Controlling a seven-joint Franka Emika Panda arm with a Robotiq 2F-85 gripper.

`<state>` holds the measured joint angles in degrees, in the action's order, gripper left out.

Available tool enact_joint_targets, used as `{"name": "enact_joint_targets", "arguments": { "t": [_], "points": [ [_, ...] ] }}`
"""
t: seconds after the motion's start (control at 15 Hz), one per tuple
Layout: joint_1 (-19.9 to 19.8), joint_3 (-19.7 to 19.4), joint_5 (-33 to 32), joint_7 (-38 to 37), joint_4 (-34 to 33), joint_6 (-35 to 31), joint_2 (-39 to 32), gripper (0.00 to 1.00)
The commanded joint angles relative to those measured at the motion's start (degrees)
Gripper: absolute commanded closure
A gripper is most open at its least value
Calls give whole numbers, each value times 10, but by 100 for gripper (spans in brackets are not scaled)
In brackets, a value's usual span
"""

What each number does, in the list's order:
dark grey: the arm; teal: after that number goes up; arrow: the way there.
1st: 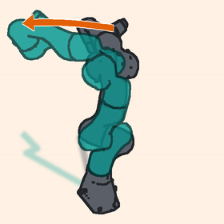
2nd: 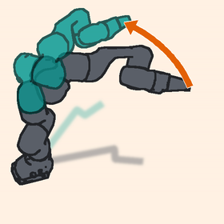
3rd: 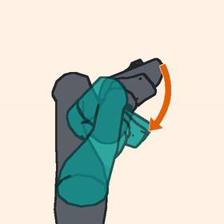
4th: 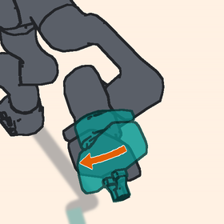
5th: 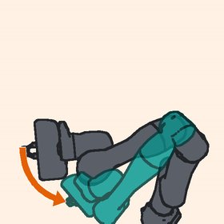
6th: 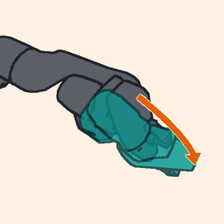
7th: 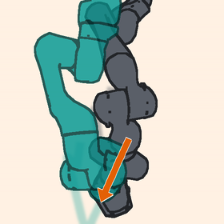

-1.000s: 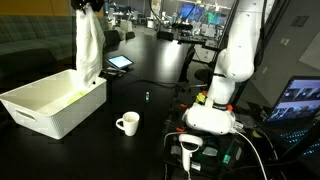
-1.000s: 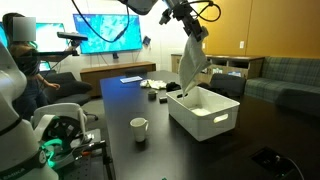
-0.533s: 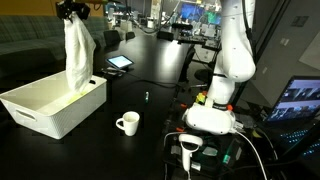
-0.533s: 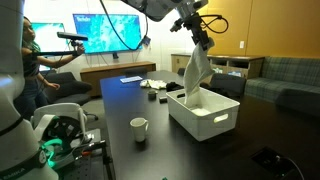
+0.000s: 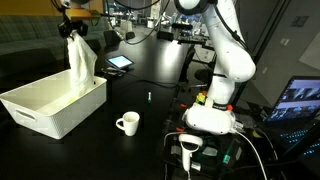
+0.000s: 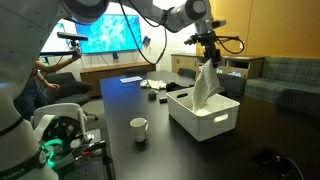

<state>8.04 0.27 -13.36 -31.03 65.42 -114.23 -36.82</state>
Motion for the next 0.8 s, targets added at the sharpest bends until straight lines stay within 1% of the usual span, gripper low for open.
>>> {"name": "enact_joint_targets", "arguments": {
  "t": [0.0,0.07,0.13,0.2,0.27,0.33,0.47,0.6,0.67,0.73],
  "points": [
    [1,-14,30,54,-87,42,-55,54],
    [2,-16,29,65,-82,41,-53,47],
    [4,-18,25,79,-81,42,-55,38],
    [6,-19,19,93,-67,37,-47,31],
    [7,-19,16,105,-52,32,-38,24],
    [-1,-7,4,110,-34,28,-28,16],
    [-6,-8,1,134,16,15,-3,2],
    [-13,-13,-4,148,83,1,27,0],
    [-13,-22,4,158,115,-2,40,0],
    [-24,-21,12,170,142,-3,48,0]
  ]
}}
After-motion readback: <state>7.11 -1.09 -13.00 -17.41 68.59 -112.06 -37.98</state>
